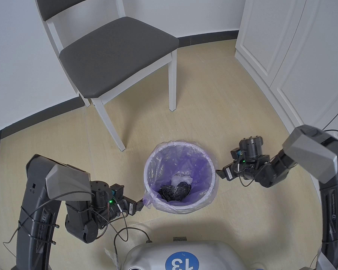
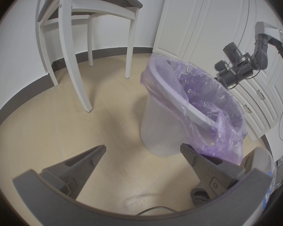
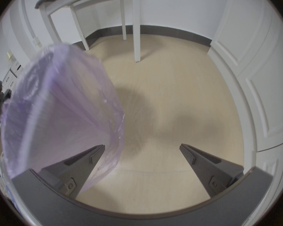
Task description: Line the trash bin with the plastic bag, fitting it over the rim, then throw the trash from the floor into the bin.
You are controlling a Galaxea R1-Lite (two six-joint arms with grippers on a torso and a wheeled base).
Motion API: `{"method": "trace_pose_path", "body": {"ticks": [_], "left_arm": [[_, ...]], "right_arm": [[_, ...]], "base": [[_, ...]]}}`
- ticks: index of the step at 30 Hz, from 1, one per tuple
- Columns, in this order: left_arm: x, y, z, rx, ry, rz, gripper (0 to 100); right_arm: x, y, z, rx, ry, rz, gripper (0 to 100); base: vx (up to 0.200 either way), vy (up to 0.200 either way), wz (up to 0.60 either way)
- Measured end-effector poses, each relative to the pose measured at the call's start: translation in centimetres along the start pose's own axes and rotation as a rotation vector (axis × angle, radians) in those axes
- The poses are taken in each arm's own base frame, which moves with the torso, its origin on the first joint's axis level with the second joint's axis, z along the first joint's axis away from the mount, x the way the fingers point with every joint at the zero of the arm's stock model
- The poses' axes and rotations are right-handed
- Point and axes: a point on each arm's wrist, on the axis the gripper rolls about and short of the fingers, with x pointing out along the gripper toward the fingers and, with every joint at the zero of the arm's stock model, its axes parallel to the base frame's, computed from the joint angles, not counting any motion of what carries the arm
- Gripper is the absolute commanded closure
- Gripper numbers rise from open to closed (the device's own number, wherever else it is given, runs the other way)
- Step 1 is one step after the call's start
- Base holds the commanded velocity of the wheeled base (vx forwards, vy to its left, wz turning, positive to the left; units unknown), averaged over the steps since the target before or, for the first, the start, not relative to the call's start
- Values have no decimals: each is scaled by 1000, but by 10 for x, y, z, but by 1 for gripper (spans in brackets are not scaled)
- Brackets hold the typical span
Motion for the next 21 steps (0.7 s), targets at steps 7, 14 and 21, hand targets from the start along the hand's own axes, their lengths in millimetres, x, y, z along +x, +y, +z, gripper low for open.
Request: {"method": "trace_pose_path", "body": {"ticks": [7,14,21], "left_arm": [[-47,13,25,-23,-9,54,0],[-113,23,72,-70,-151,139,0],[-182,21,116,-80,-362,220,0]], "right_arm": [[-83,-24,11,55,-77,-47,0],[-177,-37,26,148,-259,-122,0],[-268,-42,27,202,-456,-226,0]], "base": [[0,0,0],[0,0,0],[0,0,0]]}}
